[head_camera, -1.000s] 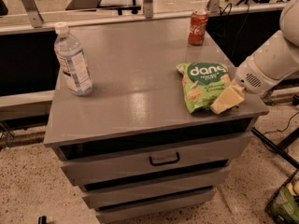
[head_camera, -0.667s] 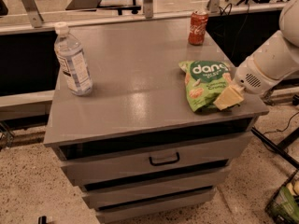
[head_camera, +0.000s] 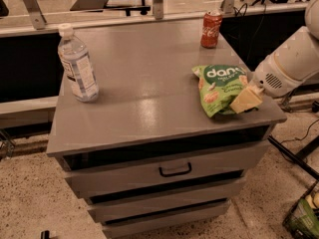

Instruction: Move green rice chip bag near blue plastic bottle

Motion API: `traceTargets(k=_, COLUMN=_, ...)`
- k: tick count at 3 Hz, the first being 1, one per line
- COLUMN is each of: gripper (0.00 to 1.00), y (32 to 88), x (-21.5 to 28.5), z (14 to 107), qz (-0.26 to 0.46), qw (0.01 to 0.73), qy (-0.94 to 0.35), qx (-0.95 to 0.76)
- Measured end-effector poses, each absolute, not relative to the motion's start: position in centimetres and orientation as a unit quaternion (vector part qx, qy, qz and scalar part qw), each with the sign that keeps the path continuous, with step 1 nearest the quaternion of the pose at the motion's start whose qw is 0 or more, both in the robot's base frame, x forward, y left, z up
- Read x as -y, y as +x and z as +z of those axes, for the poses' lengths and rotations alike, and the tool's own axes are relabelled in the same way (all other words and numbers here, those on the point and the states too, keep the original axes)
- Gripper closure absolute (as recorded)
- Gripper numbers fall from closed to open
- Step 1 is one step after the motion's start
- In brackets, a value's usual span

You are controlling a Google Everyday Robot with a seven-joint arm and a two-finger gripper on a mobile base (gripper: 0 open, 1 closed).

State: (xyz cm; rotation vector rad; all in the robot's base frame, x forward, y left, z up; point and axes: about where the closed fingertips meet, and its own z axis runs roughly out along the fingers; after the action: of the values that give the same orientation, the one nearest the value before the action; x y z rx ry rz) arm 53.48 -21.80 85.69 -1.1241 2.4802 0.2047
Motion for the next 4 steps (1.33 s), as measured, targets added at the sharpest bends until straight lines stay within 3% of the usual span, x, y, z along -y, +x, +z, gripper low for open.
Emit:
traceTargets(k=2, gripper=1.0, y=55.1, x=21.6, z=92.3, qz=0.063, qw=0.278, qy=-0.416, qx=-0.864)
traceTargets(k=4, gripper=1.0, y=58.7, x=17.6, z=93.3, qz=0.06, qw=0.274, qy=-0.481, qx=-0.831)
